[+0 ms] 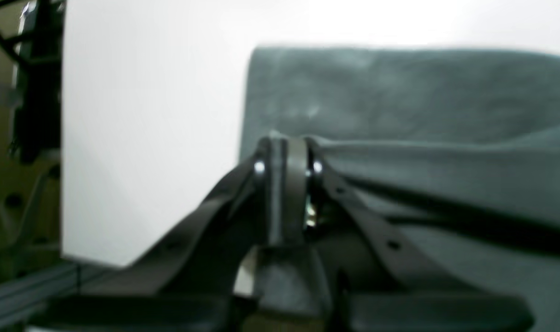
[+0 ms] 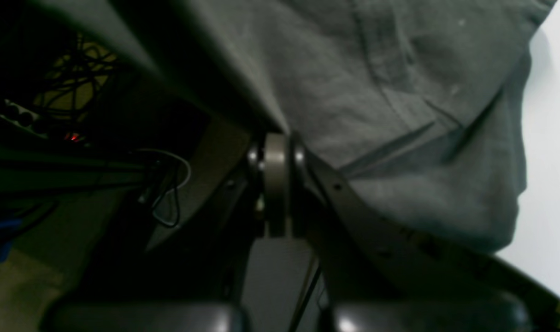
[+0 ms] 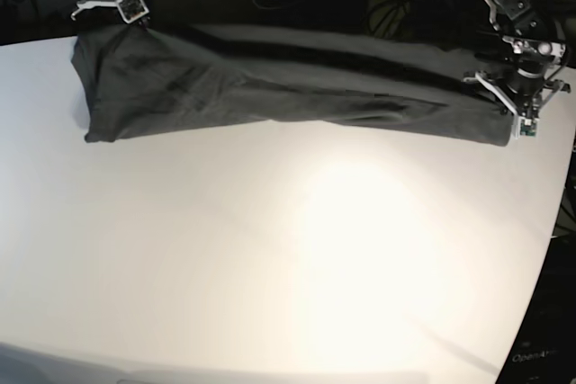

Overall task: Fold the T-shirt properly
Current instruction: 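Raise the open right gripper and adjust the left gripper's hold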

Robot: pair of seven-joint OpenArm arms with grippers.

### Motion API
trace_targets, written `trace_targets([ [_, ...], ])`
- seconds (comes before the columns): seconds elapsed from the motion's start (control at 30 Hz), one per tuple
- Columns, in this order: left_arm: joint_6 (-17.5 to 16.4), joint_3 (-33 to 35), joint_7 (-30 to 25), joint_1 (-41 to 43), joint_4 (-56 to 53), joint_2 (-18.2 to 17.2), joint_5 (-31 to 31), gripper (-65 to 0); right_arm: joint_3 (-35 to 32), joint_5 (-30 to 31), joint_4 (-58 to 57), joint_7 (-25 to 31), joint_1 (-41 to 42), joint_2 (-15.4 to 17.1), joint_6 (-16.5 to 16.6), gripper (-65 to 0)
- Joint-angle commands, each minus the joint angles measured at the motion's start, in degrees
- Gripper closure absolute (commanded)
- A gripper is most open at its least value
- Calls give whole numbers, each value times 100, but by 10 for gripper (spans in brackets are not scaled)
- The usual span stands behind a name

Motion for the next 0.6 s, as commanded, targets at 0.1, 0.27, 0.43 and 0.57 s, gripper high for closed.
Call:
trace_targets([
  [0.1, 49, -21, -99, 86, 131, -78, -54, -24, 29, 62, -122, 64, 73, 19, -29, -16],
  [0.27, 49, -12, -99, 279, 624, 37, -80, -24, 3, 62, -219, 73, 82, 19, -29, -16],
  [0.43, 49, 14, -99, 499, 1186, 186, -80, -24, 21, 53, -237, 73, 214, 19, -29, -16],
  [0.57, 49, -21, -99, 561, 1195, 204, -36, -24, 29, 53, -254, 73, 293, 19, -29, -16],
])
